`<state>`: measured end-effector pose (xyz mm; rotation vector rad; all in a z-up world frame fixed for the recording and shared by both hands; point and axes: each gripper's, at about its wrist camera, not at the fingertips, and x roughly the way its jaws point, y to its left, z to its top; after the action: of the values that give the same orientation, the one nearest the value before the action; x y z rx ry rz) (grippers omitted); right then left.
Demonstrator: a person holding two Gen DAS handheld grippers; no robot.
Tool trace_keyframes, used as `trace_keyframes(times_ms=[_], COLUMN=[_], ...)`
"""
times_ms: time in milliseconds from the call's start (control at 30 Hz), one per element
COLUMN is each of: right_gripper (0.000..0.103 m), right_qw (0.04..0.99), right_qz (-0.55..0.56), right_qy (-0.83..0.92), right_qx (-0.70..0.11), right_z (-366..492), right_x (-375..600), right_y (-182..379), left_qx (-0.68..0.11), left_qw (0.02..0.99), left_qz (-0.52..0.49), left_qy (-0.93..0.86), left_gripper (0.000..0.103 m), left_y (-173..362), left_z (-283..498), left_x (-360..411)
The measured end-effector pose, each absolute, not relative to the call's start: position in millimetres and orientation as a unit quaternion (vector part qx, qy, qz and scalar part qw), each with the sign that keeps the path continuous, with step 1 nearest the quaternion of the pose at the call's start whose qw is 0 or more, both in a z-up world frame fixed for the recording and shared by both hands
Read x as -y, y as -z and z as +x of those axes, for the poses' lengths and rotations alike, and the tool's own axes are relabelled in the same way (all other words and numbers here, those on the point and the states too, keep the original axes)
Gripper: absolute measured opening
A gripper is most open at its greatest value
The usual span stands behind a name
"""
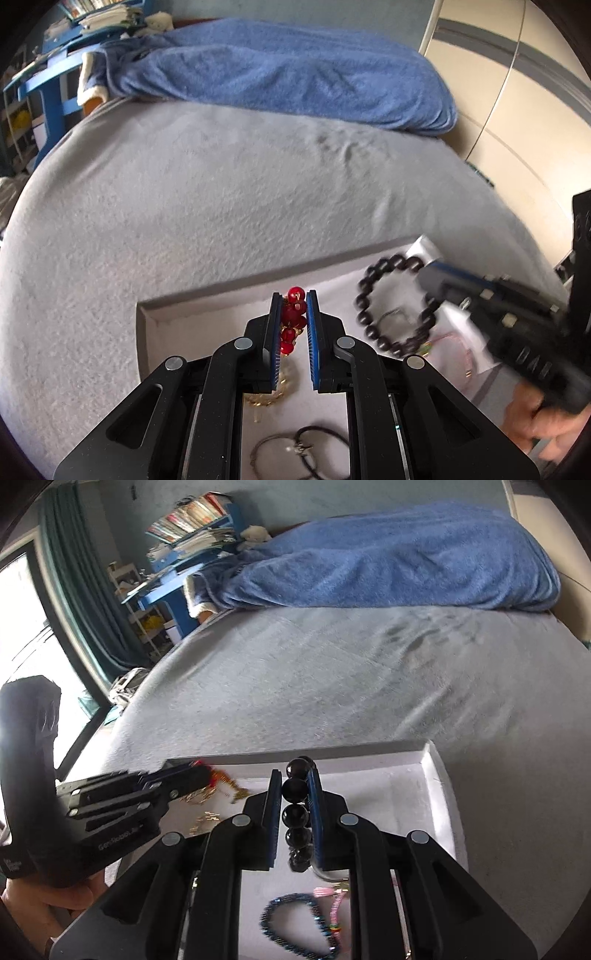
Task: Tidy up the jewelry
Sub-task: 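Carry both pieces into the tray and open both tools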
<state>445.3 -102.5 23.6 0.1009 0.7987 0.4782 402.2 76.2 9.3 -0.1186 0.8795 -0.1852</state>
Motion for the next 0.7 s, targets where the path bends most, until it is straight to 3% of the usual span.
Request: trace_keyframes(times_ms=[200,433,467,533,600,700], right_gripper=[0.014,0.016,0.02,0.031,0.033,0.034], right_qw=[0.888,0.885,0.886,0.888,0.891,0.892], right_qz=[0.048,0.032,0.032,0.031,0.031,0.032], right_qy=[-0.2,-0.188,-0.188,-0.191,-0.194,-0.197], right_qx=[-0.41,-0.425,-0.423,-0.417,-0.41,-0.405], right_z=[453,452,450,446,441,431], right_x=[119,131,132,135,138,142], right_y=[-3,11,10,6,1,-6], left_qx=[-0.469,-0.459,-0.456,-0.444,-0.435,-0.423], left_qw=[0.881,0.887,0.889,0.895,0.899,0.903], left_qz=[-0.03,-0.027,-0.028,-0.032,-0.042,-0.061], left_qy=[0.059,0.035,0.034,0.038,0.04,0.037], left_gripper=[0.013,0.048,0.054,0.06,0.067,0.069], left_y=[18,13,11,2,-7,-22], left_z=[402,391,389,382,376,362], left_x=[-80,-90,-92,-95,-98,-103])
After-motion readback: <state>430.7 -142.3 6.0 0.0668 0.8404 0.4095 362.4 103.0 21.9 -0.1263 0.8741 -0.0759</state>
